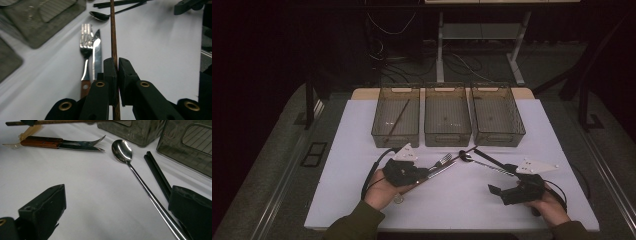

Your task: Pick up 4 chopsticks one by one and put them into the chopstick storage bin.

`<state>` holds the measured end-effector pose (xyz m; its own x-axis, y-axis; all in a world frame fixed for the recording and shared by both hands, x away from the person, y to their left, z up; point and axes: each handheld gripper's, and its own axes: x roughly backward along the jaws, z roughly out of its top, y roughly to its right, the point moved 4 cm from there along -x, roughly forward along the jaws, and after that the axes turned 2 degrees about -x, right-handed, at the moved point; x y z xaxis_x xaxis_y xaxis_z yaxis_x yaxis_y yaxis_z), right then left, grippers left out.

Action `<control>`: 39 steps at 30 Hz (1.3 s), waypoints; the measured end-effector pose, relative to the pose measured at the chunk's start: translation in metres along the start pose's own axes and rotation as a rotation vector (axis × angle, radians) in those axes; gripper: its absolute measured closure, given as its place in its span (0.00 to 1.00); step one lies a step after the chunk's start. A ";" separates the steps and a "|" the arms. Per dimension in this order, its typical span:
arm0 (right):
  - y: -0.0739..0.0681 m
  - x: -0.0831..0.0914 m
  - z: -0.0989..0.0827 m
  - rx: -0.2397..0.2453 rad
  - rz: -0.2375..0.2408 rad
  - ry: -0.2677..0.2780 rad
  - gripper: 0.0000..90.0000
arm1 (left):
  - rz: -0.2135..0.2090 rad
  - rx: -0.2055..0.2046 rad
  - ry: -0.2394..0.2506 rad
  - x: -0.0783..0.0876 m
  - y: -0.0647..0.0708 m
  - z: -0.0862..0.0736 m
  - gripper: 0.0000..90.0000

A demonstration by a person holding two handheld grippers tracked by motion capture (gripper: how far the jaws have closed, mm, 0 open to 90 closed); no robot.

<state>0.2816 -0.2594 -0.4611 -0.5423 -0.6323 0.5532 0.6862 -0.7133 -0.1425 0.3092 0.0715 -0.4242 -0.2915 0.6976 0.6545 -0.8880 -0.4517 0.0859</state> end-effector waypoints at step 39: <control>0.003 0.000 0.000 -0.033 0.000 0.010 0.02 | 0.179 0.134 0.090 0.036 -0.092 0.024 0.94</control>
<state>0.2837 -0.2611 -0.4616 -0.5477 -0.6349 0.5449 0.6698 -0.7230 -0.1692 0.3888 0.1250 -0.3907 -0.4760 0.6434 0.5996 -0.7658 -0.6385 0.0771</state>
